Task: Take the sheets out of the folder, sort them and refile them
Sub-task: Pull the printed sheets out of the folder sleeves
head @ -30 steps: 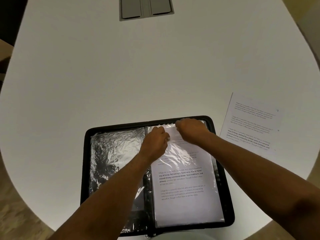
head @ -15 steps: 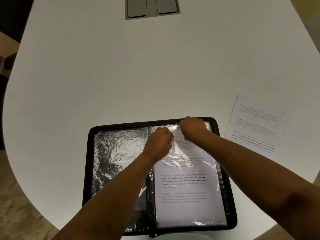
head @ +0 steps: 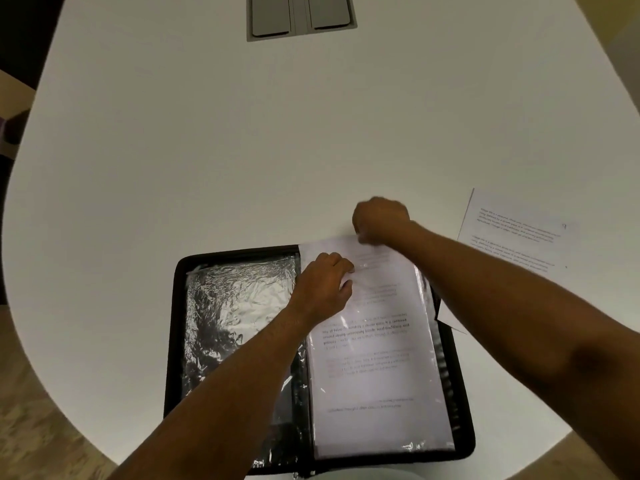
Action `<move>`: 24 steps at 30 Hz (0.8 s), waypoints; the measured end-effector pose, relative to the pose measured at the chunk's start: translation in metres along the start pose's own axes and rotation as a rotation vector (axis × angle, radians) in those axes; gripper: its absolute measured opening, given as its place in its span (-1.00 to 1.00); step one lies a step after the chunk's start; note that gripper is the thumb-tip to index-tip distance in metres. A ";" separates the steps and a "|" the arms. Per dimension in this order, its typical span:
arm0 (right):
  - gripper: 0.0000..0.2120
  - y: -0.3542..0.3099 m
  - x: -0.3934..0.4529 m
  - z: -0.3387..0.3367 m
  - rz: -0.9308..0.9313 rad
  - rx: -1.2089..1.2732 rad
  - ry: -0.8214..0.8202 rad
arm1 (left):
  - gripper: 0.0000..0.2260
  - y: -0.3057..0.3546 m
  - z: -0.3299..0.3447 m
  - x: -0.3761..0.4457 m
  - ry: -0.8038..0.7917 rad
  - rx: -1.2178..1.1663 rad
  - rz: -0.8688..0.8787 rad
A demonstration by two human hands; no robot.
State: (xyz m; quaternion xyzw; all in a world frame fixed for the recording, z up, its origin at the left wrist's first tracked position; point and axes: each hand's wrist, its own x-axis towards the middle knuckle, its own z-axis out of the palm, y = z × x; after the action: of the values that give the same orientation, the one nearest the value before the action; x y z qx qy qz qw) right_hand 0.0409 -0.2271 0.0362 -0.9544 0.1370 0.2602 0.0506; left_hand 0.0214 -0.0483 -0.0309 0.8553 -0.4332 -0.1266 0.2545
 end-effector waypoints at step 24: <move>-0.84 0.267 -0.103 -0.155 0.101 0.568 0.402 | -0.91 0.042 0.031 0.049 -0.104 -0.357 -0.113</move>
State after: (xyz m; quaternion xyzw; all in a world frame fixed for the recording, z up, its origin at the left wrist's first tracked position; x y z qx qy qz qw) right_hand -0.0461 -0.4845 0.2149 -0.9264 0.2584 0.0210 0.2732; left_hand 0.0083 -0.1183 -0.0344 0.8118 -0.3679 -0.2595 0.3719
